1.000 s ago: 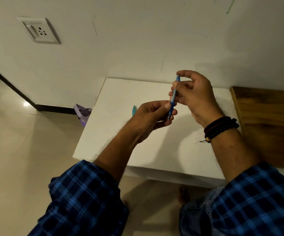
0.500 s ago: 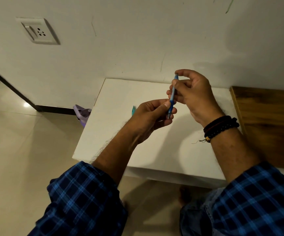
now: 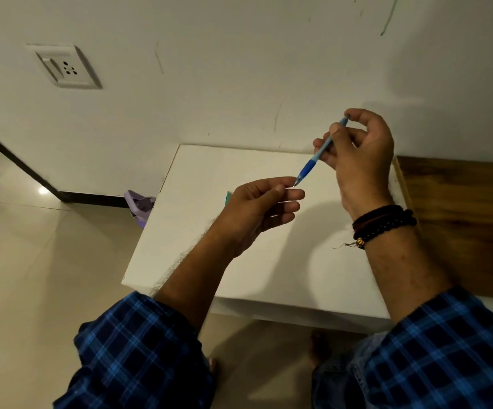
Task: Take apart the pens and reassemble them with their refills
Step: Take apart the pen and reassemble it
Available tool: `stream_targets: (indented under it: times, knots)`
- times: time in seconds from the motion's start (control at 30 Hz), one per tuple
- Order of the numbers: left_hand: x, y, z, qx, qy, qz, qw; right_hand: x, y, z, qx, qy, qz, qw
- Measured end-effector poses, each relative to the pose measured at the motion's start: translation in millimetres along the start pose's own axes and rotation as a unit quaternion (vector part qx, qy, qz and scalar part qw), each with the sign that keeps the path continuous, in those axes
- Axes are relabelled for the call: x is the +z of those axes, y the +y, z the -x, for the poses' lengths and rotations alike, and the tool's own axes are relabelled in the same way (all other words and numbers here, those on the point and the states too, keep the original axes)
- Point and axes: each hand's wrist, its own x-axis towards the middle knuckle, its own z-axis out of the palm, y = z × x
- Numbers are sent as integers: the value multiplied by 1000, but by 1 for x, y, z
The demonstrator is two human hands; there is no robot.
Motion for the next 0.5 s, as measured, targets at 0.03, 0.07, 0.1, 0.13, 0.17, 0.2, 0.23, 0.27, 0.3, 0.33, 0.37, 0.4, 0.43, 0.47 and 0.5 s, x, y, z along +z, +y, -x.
stream_targets:
  times: [0.03, 0.07, 0.1, 0.13, 0.17, 0.2, 0.23, 0.27, 0.3, 0.33, 0.37, 0.4, 0.43, 0.47, 0.5]
  knots:
    - [0, -1, 0, 3, -6, -1, 1000, -1, -1, 0, -9, 9, 3, 1000]
    - [1, -1, -1, 8, -12, -3, 1000, -1, -2, -1, -16, 17, 3, 1000]
    - [1, -1, -1, 16, -15, -8, 1000, -2, -2, -1, -20, 23, 1, 1000]
    - [2, -1, -1, 26, -15, -12, 999, -2, -2, -1, -22, 29, -3, 999]
    - [4, -2, -1, 38, -11, -15, 999, -2, -2, -1, -22, 34, -10, 999]
    - [5, -2, -1, 51, -3, -17, 999, -2, -3, -2, -19, 38, -22, 999]
    - [7, -2, -1, 67, 11, -20, 997, -1, -3, -2, -12, 42, -39, 998]
    - [9, -3, 0, 86, 30, -29, 995, -1, -3, -1, 0, 45, -60, 997]
    - [12, -3, 0, 106, 52, -42, 992, 0, -3, -1, 15, 48, -86, 995]
    - [15, -3, 0, 126, 71, -53, 988, 1, -4, 1, 35, 51, -117, 991]
    - [17, -3, 1, 144, 87, -62, 984, 3, -4, 3, 58, 52, -148, 986]
    - [19, -3, 1, 161, 99, -69, 980, 5, -4, 6, 82, 47, -177, 980]
    - [20, -3, 1, 176, 110, -76, 975, 9, -3, 9, 105, 39, -197, 974]
    - [21, -4, 1, 190, 120, -83, 971, 12, -2, 13, 123, 28, -208, 970]
    - [21, -3, 1, 202, 131, -88, 967, 16, -2, 17, 138, 16, -212, 967]
